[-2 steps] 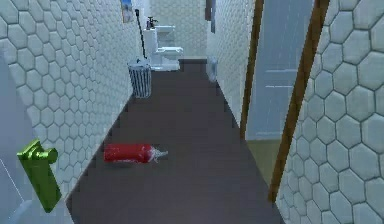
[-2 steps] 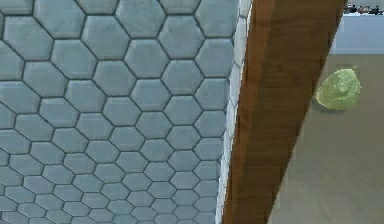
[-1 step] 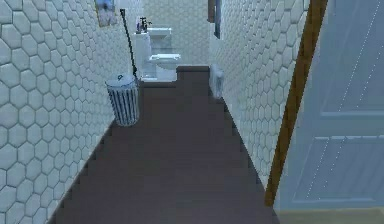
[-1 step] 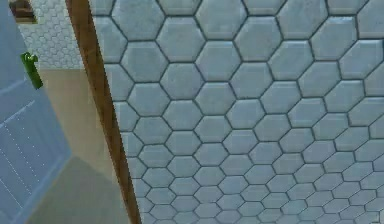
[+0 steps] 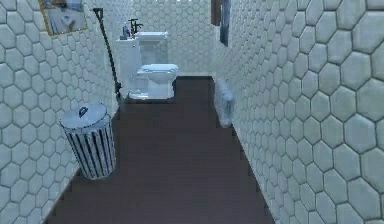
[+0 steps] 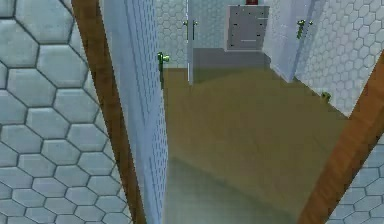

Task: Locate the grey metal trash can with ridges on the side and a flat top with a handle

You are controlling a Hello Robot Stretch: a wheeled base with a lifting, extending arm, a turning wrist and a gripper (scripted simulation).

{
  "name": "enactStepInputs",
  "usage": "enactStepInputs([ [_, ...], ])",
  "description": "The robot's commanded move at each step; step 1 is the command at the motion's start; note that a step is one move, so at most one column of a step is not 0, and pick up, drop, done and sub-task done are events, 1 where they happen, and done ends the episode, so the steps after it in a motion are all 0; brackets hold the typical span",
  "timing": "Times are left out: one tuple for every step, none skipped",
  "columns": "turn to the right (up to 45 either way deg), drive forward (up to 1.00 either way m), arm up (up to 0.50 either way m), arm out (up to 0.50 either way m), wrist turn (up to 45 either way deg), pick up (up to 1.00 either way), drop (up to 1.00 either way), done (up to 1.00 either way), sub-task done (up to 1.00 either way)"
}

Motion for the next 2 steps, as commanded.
enactStepInputs([
  [0.0, 1.0, 0.0, 0.0, 0.0, 0.0, 0.0, 0.0, 0.0],
  [-30.0, 0.0, 0.0, 0.0, 0.0, 0.0, 0.0, 0.0, 0.0],
])
